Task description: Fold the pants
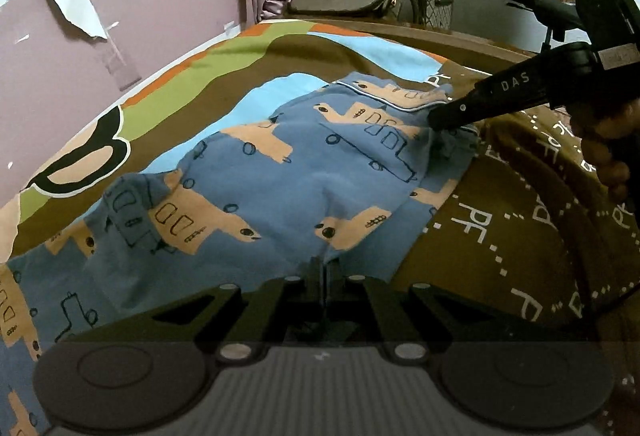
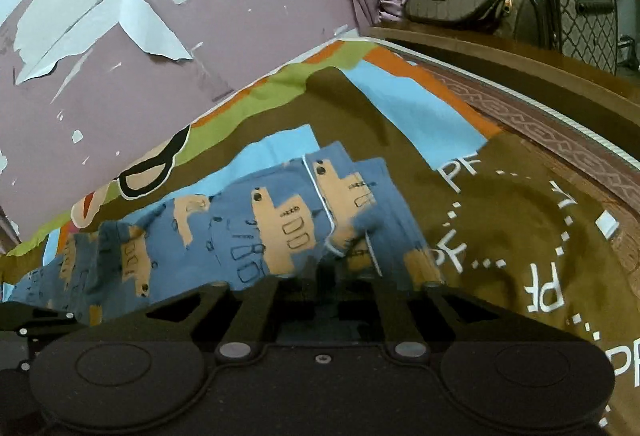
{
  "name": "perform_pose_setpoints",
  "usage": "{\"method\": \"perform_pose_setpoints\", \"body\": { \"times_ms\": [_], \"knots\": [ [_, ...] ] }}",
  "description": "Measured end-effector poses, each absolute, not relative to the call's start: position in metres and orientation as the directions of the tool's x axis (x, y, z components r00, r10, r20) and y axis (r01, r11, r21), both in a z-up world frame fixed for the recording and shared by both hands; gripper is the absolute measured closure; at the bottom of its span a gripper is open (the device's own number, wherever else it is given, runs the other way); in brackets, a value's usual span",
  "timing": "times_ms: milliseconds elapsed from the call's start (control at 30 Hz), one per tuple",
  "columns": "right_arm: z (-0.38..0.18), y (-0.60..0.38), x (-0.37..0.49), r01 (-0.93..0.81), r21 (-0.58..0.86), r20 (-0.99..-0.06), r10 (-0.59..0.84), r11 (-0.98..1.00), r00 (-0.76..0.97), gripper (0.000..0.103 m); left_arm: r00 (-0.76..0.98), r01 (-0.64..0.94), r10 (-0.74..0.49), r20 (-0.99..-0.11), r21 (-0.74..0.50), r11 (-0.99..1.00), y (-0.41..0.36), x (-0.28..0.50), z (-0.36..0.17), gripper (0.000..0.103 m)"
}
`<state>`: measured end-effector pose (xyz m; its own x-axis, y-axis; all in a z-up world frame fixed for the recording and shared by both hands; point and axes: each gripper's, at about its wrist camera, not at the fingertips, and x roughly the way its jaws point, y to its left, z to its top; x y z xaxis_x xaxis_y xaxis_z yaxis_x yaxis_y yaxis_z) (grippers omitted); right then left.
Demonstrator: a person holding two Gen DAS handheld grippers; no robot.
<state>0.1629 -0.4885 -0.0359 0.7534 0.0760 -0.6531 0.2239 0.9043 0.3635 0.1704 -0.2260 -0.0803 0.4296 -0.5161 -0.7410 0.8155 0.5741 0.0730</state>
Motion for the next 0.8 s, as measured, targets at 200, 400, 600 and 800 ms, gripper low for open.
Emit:
{"method": "perform_pose_setpoints", "body": {
  "times_ms": [200, 400, 600, 800],
  "knots": [
    [-0.038, -0.504, 0.168, 0.259, 0.424, -0.649, 0.092, 0.868, 0.755, 0.059, 0.439, 0.807, -0.511, -0.739, 0.074, 0.586, -0.226, 0.169, -0.080, 0.102],
    [-0.037, -0.523, 0.180, 0.345, 0.506, -0.644, 0.080, 0.790, 0.761, 0.091, 0.446, 0.806, -0.512, -0.734, 0.081, 0.586, -0.225, 0.168, -0.078, 0.103],
    [-0.014, -0.509, 0.158, 0.318, 0.347, -0.588, -0.060, 0.882, 0.807, 0.098, 0.419, 0.832, -0.543, -0.728, 0.069, 0.550, -0.224, 0.164, -0.071, 0.103],
    [-0.037, -0.505, 0.141, 0.353, 0.279, -0.660, -0.089, 0.893, 0.746, 0.097, 0.392, 0.855, -0.537, -0.747, 0.080, 0.513, -0.226, 0.159, -0.080, 0.103]
  ]
}}
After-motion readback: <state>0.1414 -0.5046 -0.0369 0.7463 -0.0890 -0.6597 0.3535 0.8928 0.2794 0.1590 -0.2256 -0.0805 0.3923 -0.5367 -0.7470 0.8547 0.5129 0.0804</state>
